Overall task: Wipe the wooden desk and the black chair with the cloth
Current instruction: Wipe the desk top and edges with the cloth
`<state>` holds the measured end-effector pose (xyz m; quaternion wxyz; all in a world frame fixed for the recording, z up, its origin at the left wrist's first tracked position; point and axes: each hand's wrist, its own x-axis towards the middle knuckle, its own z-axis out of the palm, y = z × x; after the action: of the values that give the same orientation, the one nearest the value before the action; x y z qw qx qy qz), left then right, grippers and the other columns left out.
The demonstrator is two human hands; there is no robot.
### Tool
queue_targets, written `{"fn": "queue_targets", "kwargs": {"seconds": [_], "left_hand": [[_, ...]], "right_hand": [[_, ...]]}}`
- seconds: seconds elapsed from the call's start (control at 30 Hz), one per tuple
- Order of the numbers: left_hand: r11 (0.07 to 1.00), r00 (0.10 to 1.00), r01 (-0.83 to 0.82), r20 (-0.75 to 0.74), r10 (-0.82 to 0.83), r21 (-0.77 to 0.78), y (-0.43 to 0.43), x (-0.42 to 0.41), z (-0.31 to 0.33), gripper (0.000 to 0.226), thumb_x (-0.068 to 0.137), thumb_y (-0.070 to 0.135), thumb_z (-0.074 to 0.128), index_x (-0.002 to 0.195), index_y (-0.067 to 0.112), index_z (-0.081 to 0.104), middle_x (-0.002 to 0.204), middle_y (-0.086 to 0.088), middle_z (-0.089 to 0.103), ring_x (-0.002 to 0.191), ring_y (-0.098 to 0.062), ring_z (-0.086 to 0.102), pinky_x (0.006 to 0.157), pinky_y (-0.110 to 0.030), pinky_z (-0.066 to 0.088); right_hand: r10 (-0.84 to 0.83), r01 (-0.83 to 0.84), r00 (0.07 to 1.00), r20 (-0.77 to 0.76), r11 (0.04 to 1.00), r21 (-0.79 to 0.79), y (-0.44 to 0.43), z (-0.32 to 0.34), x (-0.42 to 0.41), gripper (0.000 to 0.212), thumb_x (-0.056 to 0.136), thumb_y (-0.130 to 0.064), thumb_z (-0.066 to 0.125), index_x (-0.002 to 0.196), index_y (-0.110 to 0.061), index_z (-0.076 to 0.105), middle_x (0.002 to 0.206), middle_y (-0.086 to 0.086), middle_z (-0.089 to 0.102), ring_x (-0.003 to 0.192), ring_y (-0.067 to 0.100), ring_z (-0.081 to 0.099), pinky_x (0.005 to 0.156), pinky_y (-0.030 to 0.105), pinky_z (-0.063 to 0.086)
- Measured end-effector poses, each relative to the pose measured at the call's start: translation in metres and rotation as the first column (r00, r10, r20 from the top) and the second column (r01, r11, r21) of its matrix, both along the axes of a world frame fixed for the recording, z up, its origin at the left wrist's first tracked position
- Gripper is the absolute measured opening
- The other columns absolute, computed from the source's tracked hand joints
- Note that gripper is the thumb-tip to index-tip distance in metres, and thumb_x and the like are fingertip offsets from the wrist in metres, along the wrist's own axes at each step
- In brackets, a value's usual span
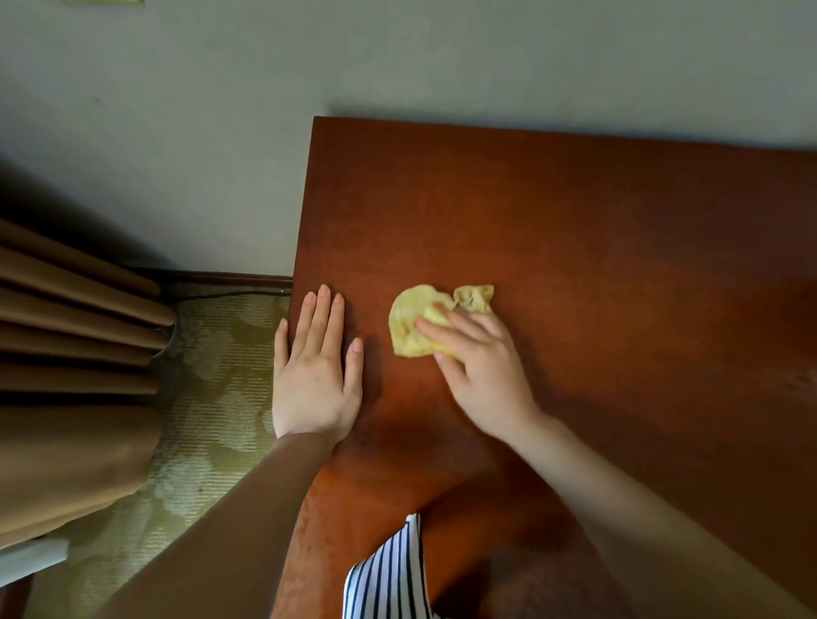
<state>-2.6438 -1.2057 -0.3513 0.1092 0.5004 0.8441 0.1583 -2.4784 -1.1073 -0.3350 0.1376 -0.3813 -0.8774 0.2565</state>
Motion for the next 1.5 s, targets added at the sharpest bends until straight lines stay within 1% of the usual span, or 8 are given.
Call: {"fn": "queue_targets", "kwargs": {"seconds": [0.23, 0.47, 0.63, 0.77, 0.9, 1.07, 1.3, 1.5], "left_hand": [[1.0, 1.0, 0.003, -0.003, -0.003, 0.004, -0.002, 0.001, -0.003, 0.061, 0.096, 0.042, 0.015, 0.151, 0.014, 0.021, 0.158, 0.002, 0.014, 0.144, -0.005, 0.0, 0.119, -0.032, -0.004], [1.0, 1.0, 0.014, -0.01, -0.014, -0.007, -0.004, 0.001, -0.003, 0.064, 0.096, 0.045, 0.01, 0.151, 0.014, 0.02, 0.158, 0.001, 0.013, 0.145, -0.008, 0.002, 0.119, -0.033, -0.003], [1.0, 1.0, 0.013, -0.005, -0.013, 0.005, -0.004, 0.001, -0.003, 0.063, 0.096, 0.044, 0.012, 0.15, 0.014, 0.022, 0.158, 0.001, 0.016, 0.145, -0.008, 0.003, 0.119, -0.033, -0.002], [1.0, 1.0, 0.004, -0.001, -0.004, 0.007, -0.002, 0.002, -0.004, 0.062, 0.097, 0.043, 0.015, 0.15, 0.013, 0.024, 0.157, 0.0, 0.018, 0.146, -0.009, 0.004, 0.119, -0.034, 0.0], [1.0, 1.0, 0.007, -0.006, -0.007, -0.011, -0.002, 0.001, -0.005, 0.06, 0.098, 0.043, 0.017, 0.149, 0.013, 0.024, 0.157, 0.0, 0.018, 0.146, -0.011, 0.005, 0.12, -0.039, 0.004], [1.0, 1.0, 0.012, -0.001, -0.012, -0.025, -0.001, 0.0, -0.004, 0.059, 0.098, 0.042, 0.019, 0.149, 0.012, 0.025, 0.157, 0.001, 0.015, 0.146, -0.012, 0.006, 0.119, -0.039, 0.005], [0.999, 1.0, 0.016, 0.011, -0.015, -0.039, -0.001, -0.001, -0.001, 0.059, 0.098, 0.042, 0.019, 0.15, 0.013, 0.023, 0.157, 0.001, 0.014, 0.147, -0.011, 0.003, 0.119, -0.037, 0.001], [1.0, 1.0, 0.01, 0.006, -0.01, -0.025, -0.001, -0.001, -0.003, 0.06, 0.097, 0.043, 0.018, 0.15, 0.014, 0.023, 0.157, 0.002, 0.013, 0.146, -0.009, 0.002, 0.119, -0.037, 0.001]], "right_hand": [[0.32, -0.32, 0.947, -0.013, 0.944, -0.079, -0.07, 0.0, 0.054, 0.036, 0.086, -0.015, 0.057, 0.12, -0.023, 0.065, 0.134, -0.005, 0.056, 0.119, 0.016, 0.048, 0.105, 0.037, 0.036], [0.561, -0.564, 0.824, 0.077, 0.825, 0.03, -0.052, -0.001, 0.103, 0.035, 0.085, -0.014, 0.066, 0.118, -0.027, 0.066, 0.128, -0.008, 0.059, 0.12, 0.012, 0.049, 0.101, 0.034, 0.042], [0.413, -0.416, 0.908, 0.072, 0.908, 0.041, 0.006, -0.003, 0.099, 0.038, 0.083, -0.007, 0.069, 0.119, -0.019, 0.066, 0.129, 0.0, 0.058, 0.121, 0.017, 0.048, 0.106, 0.031, 0.034], [0.292, -0.298, 0.952, 0.089, 0.952, 0.065, 0.058, -0.002, 0.077, 0.042, 0.08, -0.003, 0.07, 0.12, -0.016, 0.065, 0.126, 0.008, 0.06, 0.12, 0.027, 0.051, 0.103, 0.043, 0.041], [0.227, -0.232, 0.969, 0.101, 0.971, 0.05, 0.1, -0.003, 0.042, 0.041, 0.085, -0.005, 0.066, 0.124, -0.016, 0.061, 0.128, 0.011, 0.058, 0.122, 0.03, 0.048, 0.105, 0.047, 0.038], [0.163, -0.168, 0.98, 0.112, 0.985, 0.036, 0.139, -0.004, -0.02, 0.037, 0.091, -0.01, 0.059, 0.127, -0.017, 0.059, 0.132, 0.011, 0.055, 0.126, 0.029, 0.043, 0.109, 0.031, 0.026], [-0.03, 0.024, 0.997, 0.065, 0.995, 0.1, 0.141, -0.01, -0.103, 0.035, 0.095, -0.015, 0.05, 0.129, -0.021, 0.058, 0.136, 0.008, 0.053, 0.128, 0.027, 0.04, 0.108, 0.03, 0.021], [0.111, -0.117, 0.99, 0.09, 0.991, 0.062, 0.118, -0.007, -0.09, 0.036, 0.094, -0.013, 0.053, 0.129, -0.021, 0.058, 0.139, 0.006, 0.05, 0.129, 0.028, 0.04, 0.112, 0.036, 0.022]]}}
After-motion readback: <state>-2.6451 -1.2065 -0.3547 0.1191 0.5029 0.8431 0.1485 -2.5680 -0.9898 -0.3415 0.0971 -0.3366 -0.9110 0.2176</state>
